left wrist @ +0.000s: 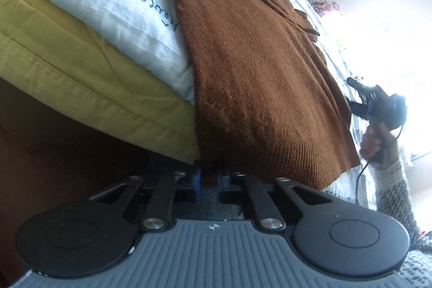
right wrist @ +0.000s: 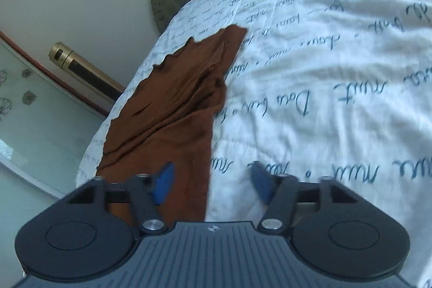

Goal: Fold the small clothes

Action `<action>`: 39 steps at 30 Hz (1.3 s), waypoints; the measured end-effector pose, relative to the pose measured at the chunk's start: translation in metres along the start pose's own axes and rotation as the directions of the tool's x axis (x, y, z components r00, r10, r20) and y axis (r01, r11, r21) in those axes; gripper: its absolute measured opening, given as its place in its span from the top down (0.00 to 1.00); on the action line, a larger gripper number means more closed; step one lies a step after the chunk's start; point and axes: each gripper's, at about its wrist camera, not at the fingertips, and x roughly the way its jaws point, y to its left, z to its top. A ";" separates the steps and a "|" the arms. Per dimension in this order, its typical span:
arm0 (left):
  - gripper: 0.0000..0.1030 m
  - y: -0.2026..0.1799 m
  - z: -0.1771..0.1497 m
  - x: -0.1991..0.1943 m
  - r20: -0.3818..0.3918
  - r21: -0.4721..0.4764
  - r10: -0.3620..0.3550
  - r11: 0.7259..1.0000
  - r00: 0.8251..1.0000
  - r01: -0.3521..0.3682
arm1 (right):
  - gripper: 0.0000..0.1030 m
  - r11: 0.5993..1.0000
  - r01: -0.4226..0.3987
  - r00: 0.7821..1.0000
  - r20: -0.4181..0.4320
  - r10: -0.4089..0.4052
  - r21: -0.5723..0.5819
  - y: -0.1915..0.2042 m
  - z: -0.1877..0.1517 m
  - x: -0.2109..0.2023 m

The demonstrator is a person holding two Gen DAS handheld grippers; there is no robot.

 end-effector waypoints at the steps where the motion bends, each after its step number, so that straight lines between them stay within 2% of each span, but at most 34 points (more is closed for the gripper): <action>1: 0.66 0.000 0.000 0.003 0.006 -0.009 0.008 1.000 1.000 -0.008 | 0.22 0.999 -0.023 1.000 0.010 0.023 0.024 -0.001 -0.004 0.004; 2: 0.64 0.000 0.000 0.006 0.007 -0.013 0.016 1.000 1.000 -0.015 | 0.22 0.998 -0.055 0.998 0.014 0.055 0.030 0.000 -0.005 0.009; 3: 0.64 0.001 -0.001 0.007 0.004 -0.012 0.009 1.000 1.000 -0.009 | 0.30 0.998 -0.067 0.998 0.010 0.067 0.013 0.005 -0.007 0.014; 4: 0.64 0.000 -0.002 0.008 0.006 -0.011 -0.003 1.000 1.000 0.003 | 0.67 0.998 -0.056 0.998 -0.001 0.056 -0.002 0.009 -0.007 0.020; 5: 0.67 -0.003 -0.002 0.009 0.005 -0.006 -0.009 1.000 1.000 0.009 | 0.90 0.998 -0.058 0.997 -0.049 0.058 -0.014 0.014 -0.008 0.032; 6: 0.75 -0.006 -0.003 0.010 -0.004 0.009 -0.009 1.000 1.000 0.009 | 0.97 0.999 -0.027 0.997 -0.071 0.026 -0.018 0.018 -0.010 0.041; 7: 0.97 -0.010 -0.003 0.011 -0.018 0.026 -0.005 1.000 1.000 0.006 | 0.97 0.998 0.012 0.998 -0.056 -0.015 -0.061 0.026 -0.012 0.042; 10: 0.98 -0.024 -0.006 0.004 -0.009 0.096 0.024 0.995 1.000 -0.023 | 0.97 0.992 0.074 0.997 0.036 -0.071 -0.102 0.041 -0.014 0.021; 12: 0.98 -0.031 -0.009 -0.003 -0.003 0.139 0.034 0.990 0.999 -0.033 | 0.98 0.988 0.104 0.990 0.107 -0.092 -0.116 0.043 -0.012 -0.005; 14: 0.98 -0.033 -0.012 -0.008 -0.001 0.167 0.046 0.985 0.999 -0.045 | 0.98 0.979 0.164 0.980 0.139 -0.146 -0.125 0.036 -0.012 -0.023; 16: 0.98 -0.032 -0.014 -0.007 -0.010 0.192 0.064 0.980 0.998 -0.060 | 0.99 0.961 0.245 0.969 0.076 -0.237 -0.130 0.018 -0.016 -0.015; 17: 0.98 -0.031 -0.015 -0.005 -0.015 0.191 0.073 0.979 0.997 -0.069 | 0.99 0.963 0.249 0.968 0.051 -0.245 -0.098 0.007 -0.020 -0.015; 18: 0.98 -0.028 -0.017 -0.006 -0.020 0.183 0.071 0.981 0.997 -0.066 | 0.97 0.976 0.212 0.975 0.073 -0.208 -0.041 -0.001 -0.027 -0.025; 20: 0.97 -0.022 -0.019 -0.011 0.006 0.168 0.050 0.985 0.999 -0.050 | 0.86 0.994 0.106 0.989 0.098 -0.108 0.020 -0.004 -0.039 -0.046; 21: 0.97 -0.016 -0.019 -0.016 0.037 0.165 0.062 0.984 0.997 -0.067 | 0.62 0.999 0.040 0.993 0.111 -0.043 0.029 -0.004 -0.047 -0.056; 22: 0.96 -0.012 -0.018 -0.019 0.057 0.165 0.058 0.984 0.997 -0.066 | 0.26 0.999 -0.015 0.993 0.115 0.010 0.044 -0.004 -0.056 -0.063; 23: 0.95 -0.008 -0.016 -0.022 0.077 0.163 0.053 0.985 0.996 -0.065 | 0.13 0.996 -0.070 0.992 0.111 0.063 0.060 -0.004 -0.068 -0.069; 24: 0.93 -0.005 -0.015 -0.024 0.096 0.161 0.066 0.984 0.993 -0.081 | 0.12 0.993 -0.095 0.990 0.107 0.088 0.064 -0.004 -0.078 -0.073; 26: 0.71 0.001 -0.013 -0.025 0.127 0.164 0.072 0.982 0.989 -0.092 | 0.12 0.988 -0.141 0.987 0.091 0.135 0.070 -0.001 -0.098 -0.076; 28: 0.62 0.005 -0.012 -0.025 0.148 0.160 0.058 0.984 0.987 -0.082 | 0.12 0.987 -0.150 0.986 0.077 0.146 0.057 0.006 -0.111 -0.074; 30: 0.61 0.006 -0.013 -0.027 0.169 0.152 0.032 0.987 0.985 -0.058 | 0.12 0.982 -0.179 0.983 0.061 0.175 0.054 0.015 -0.116 -0.070; 32: 0.50 0.007 -0.014 -0.028 0.177 0.152 0.016 0.987 0.984 -0.043 | 0.13 0.982 -0.186 0.982 0.032 0.185 0.023 0.027 -0.123 -0.062; 33: 0.47 0.006 -0.014 -0.028 0.181 0.153 0.009 0.988 0.984 -0.037 | 0.34 0.977 -0.211 0.978 0.008 0.211 0.014 0.033 -0.126 -0.056; 34: 0.43 0.005 -0.014 -0.026 0.181 0.150 0.002 0.988 0.983 -0.030 | 0.87 0.971 -0.236 0.971 -0.019 0.237 0.043 0.034 -0.129 -0.050; 35: 0.41 0.004 -0.014 -0.025 0.179 0.149 0.000 0.988 0.984 -0.027 | 0.92 0.965 -0.237 0.968 -0.062 0.245 0.110 0.032 -0.132 -0.040; 39: 0.33 0.006 -0.012 -0.027 0.186 0.147 -0.005 0.989 0.983 -0.023 | 0.90 0.950 -0.266 0.960 -0.045 0.276 0.163 0.030 -0.144 -0.036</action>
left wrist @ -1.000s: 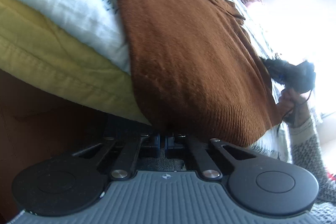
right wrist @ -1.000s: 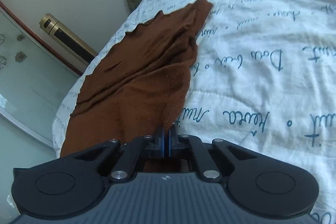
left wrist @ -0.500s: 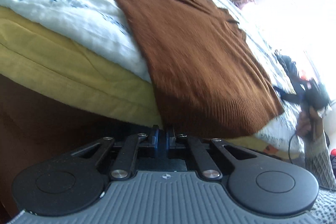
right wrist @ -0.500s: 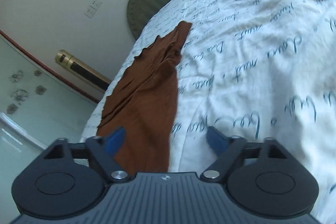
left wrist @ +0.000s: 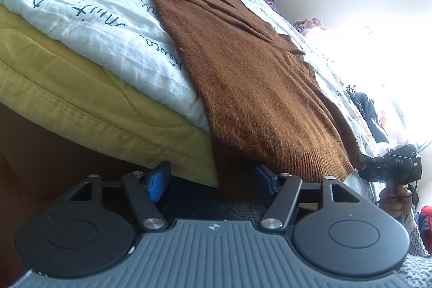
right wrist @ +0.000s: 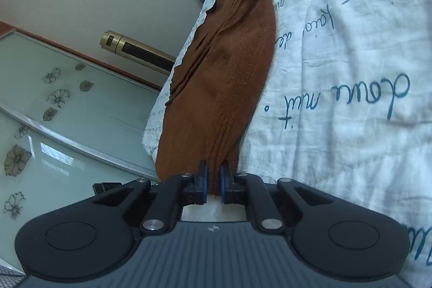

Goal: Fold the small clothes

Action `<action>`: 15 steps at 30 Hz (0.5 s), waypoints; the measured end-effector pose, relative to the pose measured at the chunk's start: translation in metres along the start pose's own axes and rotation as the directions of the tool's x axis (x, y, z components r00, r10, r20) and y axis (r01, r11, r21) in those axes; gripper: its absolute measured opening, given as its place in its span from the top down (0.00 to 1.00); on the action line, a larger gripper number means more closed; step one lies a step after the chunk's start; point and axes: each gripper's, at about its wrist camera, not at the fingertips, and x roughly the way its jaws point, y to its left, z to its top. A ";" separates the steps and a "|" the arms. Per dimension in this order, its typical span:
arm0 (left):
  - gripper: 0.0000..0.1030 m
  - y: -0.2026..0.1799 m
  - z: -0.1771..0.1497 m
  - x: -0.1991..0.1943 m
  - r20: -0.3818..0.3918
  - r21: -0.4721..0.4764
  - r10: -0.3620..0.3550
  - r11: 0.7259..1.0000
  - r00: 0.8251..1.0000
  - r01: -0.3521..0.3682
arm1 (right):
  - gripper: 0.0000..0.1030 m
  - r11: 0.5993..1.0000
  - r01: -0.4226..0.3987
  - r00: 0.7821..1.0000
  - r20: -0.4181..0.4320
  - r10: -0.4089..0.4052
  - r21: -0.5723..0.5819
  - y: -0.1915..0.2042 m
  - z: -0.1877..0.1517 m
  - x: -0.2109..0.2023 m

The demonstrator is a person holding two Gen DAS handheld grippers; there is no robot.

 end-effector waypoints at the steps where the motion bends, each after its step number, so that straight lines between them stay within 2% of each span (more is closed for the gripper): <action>1: 0.30 0.001 0.000 0.000 0.003 -0.004 0.004 1.000 1.000 -0.004 | 0.90 1.000 -0.006 1.000 0.017 0.006 0.010 -0.001 -0.001 -0.004; 4: 0.30 0.003 -0.001 0.000 0.010 -0.010 0.001 1.000 1.000 -0.001 | 0.89 0.998 0.064 0.996 0.058 -0.065 0.013 -0.002 -0.001 -0.007; 6: 0.44 0.003 0.000 0.006 0.002 -0.024 -0.023 0.999 1.000 0.023 | 0.91 0.993 0.113 0.991 0.069 -0.112 -0.017 0.002 -0.002 0.002; 7: 0.63 0.004 0.000 0.008 -0.013 -0.036 -0.044 0.998 0.999 0.044 | 0.92 0.989 0.136 0.989 0.071 -0.132 -0.052 0.008 -0.003 0.006; 8: 0.93 0.002 -0.001 0.011 -0.031 -0.036 -0.058 0.998 0.998 0.056 | 0.92 0.981 0.165 0.984 0.080 -0.157 -0.107 0.018 -0.005 0.009; 10: 0.98 -0.006 -0.003 0.011 -0.047 0.000 -0.050 0.999 0.998 0.050 | 0.93 0.953 0.236 0.970 0.106 -0.219 -0.189 0.038 -0.007 0.011; 15: 0.98 -0.016 0.000 -0.010 -0.051 0.019 -0.125 0.992 0.991 0.126 | 0.93 0.913 0.260 0.959 0.199 -0.204 -0.315 0.087 -0.002 -0.012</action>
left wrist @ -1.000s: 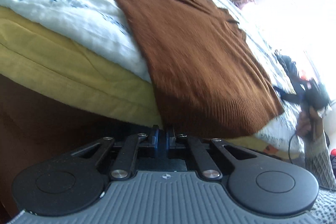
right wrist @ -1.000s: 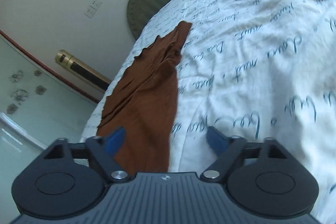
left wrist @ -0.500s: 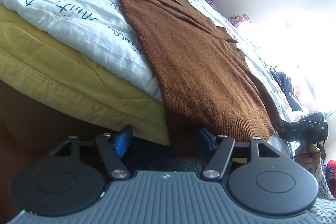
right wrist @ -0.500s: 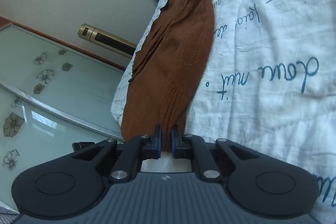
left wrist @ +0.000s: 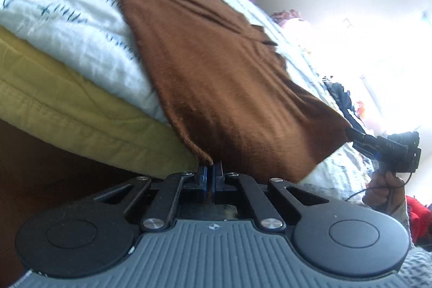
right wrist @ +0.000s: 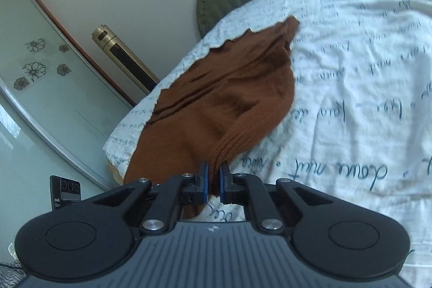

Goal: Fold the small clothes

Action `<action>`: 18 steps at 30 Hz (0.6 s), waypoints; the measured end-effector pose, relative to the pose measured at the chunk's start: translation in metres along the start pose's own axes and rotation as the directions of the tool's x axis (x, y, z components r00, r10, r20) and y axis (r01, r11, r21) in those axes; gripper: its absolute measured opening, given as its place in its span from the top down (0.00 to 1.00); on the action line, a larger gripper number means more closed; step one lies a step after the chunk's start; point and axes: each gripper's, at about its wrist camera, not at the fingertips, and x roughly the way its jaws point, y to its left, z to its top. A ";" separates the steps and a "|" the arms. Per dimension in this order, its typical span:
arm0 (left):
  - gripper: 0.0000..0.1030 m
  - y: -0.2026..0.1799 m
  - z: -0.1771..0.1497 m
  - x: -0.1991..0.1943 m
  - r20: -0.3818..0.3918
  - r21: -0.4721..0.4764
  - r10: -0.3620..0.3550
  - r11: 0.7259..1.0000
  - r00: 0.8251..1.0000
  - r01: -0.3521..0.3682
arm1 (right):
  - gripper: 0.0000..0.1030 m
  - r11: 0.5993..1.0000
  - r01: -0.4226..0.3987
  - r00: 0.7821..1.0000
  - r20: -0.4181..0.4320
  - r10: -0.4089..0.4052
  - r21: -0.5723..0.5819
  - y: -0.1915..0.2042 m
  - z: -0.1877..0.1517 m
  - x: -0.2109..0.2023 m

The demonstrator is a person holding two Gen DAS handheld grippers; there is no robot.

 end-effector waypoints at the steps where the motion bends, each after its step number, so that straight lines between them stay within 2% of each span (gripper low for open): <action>1: 0.98 -0.002 0.000 -0.004 0.001 0.005 -0.010 1.000 1.000 0.010 | 0.93 1.000 0.004 1.000 0.012 -0.003 -0.018 0.006 0.005 -0.008; 3: 0.98 -0.004 -0.002 -0.007 -0.005 0.029 -0.011 1.000 1.000 0.012 | 0.93 0.998 0.022 0.999 0.026 -0.020 -0.065 0.015 0.007 -0.024; 5: 0.98 -0.003 -0.008 -0.004 -0.025 0.054 0.010 0.999 1.000 -0.008 | 0.93 0.987 0.114 0.994 0.019 -0.112 -0.110 0.015 0.004 -0.029; 6: 0.98 -0.002 -0.012 -0.001 -0.031 0.064 0.023 0.998 0.999 -0.021 | 0.93 0.972 0.186 0.982 0.005 -0.188 -0.145 0.010 -0.002 -0.027; 8: 0.98 0.003 -0.017 0.007 -0.047 0.075 0.054 0.996 0.997 -0.051 | 0.92 0.963 0.219 0.970 -0.073 -0.232 -0.155 -0.010 -0.014 -0.015; 10: 0.98 0.007 -0.020 0.010 -0.057 0.072 0.060 0.996 0.997 -0.055 | 0.89 0.933 0.295 0.940 -0.113 -0.322 -0.207 -0.014 -0.024 -0.006; 11: 0.97 0.008 -0.021 0.010 -0.058 0.076 0.049 0.996 0.997 -0.045 | 0.87 0.930 0.304 0.935 -0.119 -0.333 -0.206 -0.018 -0.028 -0.008; 13: 0.93 0.006 -0.024 0.012 -0.057 0.113 0.079 0.991 0.995 -0.072 | 0.66 0.940 0.299 0.946 -0.081 -0.315 -0.164 -0.024 -0.025 -0.020; 14: 0.85 0.006 -0.024 0.014 -0.059 0.125 0.083 0.989 0.995 -0.075 | 0.62 0.936 0.310 0.945 -0.054 -0.323 -0.166 -0.025 -0.023 -0.027; 16: 0.76 0.007 -0.025 0.016 -0.051 0.129 0.058 0.990 0.997 -0.051 | 0.47 0.936 0.321 0.947 0.016 -0.322 -0.142 -0.028 -0.020 -0.040; 17: 0.66 0.007 -0.025 0.017 -0.045 0.129 0.046 0.991 0.998 -0.040 | 0.45 0.951 0.289 0.957 0.031 -0.287 -0.114 -0.033 -0.018 -0.044; 18: 0.61 0.007 -0.025 0.019 -0.031 0.128 0.031 0.991 0.999 -0.027 | 0.45 0.967 0.243 0.970 0.036 -0.241 -0.075 -0.040 -0.015 -0.046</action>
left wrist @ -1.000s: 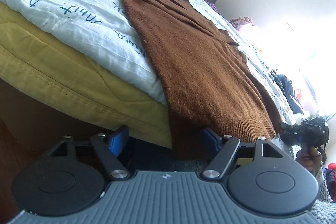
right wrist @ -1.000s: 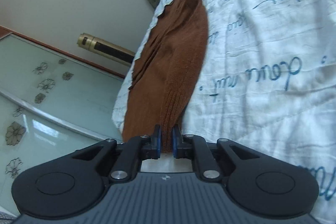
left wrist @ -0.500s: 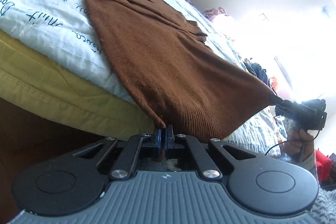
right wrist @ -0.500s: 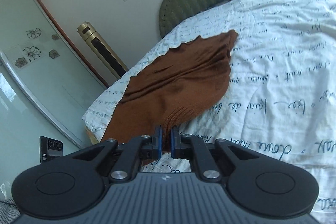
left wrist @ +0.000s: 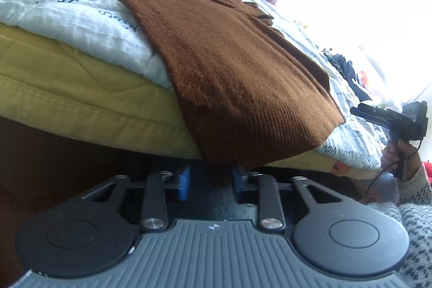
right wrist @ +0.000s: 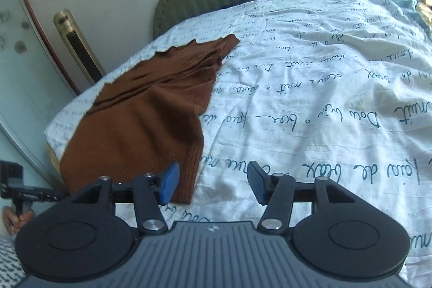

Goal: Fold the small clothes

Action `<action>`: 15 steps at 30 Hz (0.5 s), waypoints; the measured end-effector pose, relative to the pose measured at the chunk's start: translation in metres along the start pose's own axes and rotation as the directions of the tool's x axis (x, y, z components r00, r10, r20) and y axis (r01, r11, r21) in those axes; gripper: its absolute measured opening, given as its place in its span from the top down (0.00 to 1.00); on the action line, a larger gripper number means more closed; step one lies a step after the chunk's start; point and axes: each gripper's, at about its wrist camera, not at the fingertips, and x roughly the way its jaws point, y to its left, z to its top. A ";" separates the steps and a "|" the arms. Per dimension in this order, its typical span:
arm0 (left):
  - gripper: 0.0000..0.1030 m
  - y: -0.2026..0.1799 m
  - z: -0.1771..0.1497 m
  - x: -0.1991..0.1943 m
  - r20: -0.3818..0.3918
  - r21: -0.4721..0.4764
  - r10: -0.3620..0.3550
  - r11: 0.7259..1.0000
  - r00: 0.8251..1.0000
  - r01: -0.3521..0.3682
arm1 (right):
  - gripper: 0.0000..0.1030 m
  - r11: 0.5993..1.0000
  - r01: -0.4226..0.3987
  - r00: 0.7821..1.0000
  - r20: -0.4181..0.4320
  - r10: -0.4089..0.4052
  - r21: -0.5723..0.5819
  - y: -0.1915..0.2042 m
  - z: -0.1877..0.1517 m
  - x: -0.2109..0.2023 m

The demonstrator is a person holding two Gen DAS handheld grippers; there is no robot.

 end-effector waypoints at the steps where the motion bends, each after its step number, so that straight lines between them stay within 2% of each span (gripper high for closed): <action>1: 0.50 0.000 0.000 0.000 0.020 -0.004 -0.014 1.000 1.000 0.015 | 0.45 0.998 -0.050 0.999 0.001 0.050 0.047 -0.008 0.002 0.002; 2: 0.36 -0.002 0.002 0.001 0.034 -0.006 -0.032 0.999 0.999 0.032 | 0.45 0.992 -0.091 0.996 -0.009 0.093 0.092 -0.015 0.005 0.008; 4: 0.21 -0.005 0.003 0.004 0.037 0.004 -0.064 0.998 0.997 0.064 | 0.45 0.982 -0.132 0.990 -0.039 0.138 0.138 -0.020 0.008 0.022; 7: 0.20 -0.011 0.003 0.012 0.029 0.037 -0.071 0.997 0.997 0.070 | 0.45 0.976 -0.167 0.976 -0.114 0.183 0.140 -0.017 0.004 0.045; 9: 0.26 -0.012 0.002 0.018 0.017 0.038 -0.070 0.997 0.997 0.070 | 0.41 0.972 -0.195 0.970 -0.121 0.211 0.132 -0.011 0.000 0.054; 11: 0.45 -0.012 0.002 0.023 -0.005 0.032 -0.074 0.997 0.997 0.074 | 0.36 0.968 -0.212 0.965 -0.129 0.229 0.133 -0.008 0.001 0.056; 12: 0.49 -0.012 0.001 0.025 -0.012 0.037 -0.063 0.997 0.998 0.063 | 0.34 0.968 -0.216 0.963 -0.134 0.232 0.127 -0.007 0.001 0.055; 14: 0.64 -0.013 0.000 0.026 -0.014 0.046 -0.049 0.998 0.999 0.049 | 0.32 0.967 -0.229 0.961 -0.133 0.243 0.115 -0.008 -0.001 0.054; 15: 0.66 -0.012 0.001 0.025 -0.015 0.041 -0.047 0.998 0.999 0.048 | 0.32 0.966 -0.233 0.960 -0.128 0.247 0.113 -0.008 -0.002 0.054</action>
